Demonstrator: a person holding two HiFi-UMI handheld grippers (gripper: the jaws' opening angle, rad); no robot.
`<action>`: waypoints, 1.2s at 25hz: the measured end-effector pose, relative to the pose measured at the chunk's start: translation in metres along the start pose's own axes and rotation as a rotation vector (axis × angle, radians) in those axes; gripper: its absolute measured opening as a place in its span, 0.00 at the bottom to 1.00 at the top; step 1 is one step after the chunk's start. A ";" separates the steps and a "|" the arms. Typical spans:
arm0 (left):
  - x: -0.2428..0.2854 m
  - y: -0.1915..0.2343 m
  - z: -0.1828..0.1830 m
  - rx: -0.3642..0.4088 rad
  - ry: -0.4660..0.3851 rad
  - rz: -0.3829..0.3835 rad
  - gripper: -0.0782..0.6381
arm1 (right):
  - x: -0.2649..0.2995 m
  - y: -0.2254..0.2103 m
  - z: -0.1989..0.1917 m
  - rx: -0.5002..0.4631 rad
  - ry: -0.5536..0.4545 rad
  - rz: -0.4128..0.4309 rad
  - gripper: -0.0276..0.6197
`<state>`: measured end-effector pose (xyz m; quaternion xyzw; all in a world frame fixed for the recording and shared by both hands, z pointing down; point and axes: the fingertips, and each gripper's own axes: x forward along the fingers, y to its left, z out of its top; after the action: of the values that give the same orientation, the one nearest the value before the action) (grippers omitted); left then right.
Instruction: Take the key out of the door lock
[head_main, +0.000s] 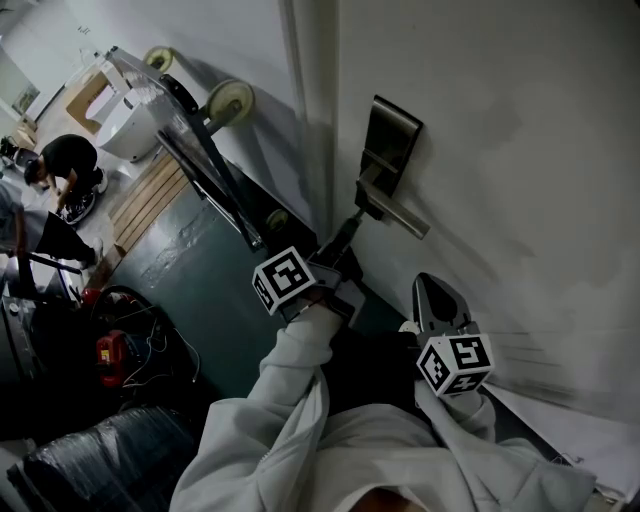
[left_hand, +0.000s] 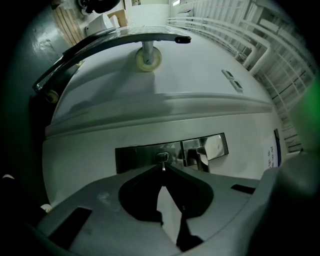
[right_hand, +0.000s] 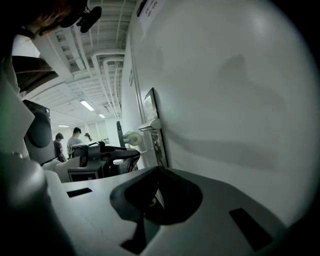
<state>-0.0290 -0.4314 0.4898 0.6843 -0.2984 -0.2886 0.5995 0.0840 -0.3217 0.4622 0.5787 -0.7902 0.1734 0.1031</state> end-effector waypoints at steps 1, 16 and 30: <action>-0.001 0.000 0.001 0.006 0.000 -0.004 0.15 | 0.000 0.000 0.000 -0.001 0.000 0.001 0.12; -0.024 -0.002 0.012 0.315 0.069 0.035 0.15 | 0.010 0.000 0.003 -0.011 0.006 -0.011 0.12; -0.055 -0.023 0.005 0.814 0.152 0.056 0.15 | 0.013 -0.002 0.005 -0.029 -0.002 0.001 0.12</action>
<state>-0.0678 -0.3910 0.4687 0.8765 -0.3616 -0.0792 0.3079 0.0818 -0.3361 0.4627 0.5768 -0.7931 0.1614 0.1104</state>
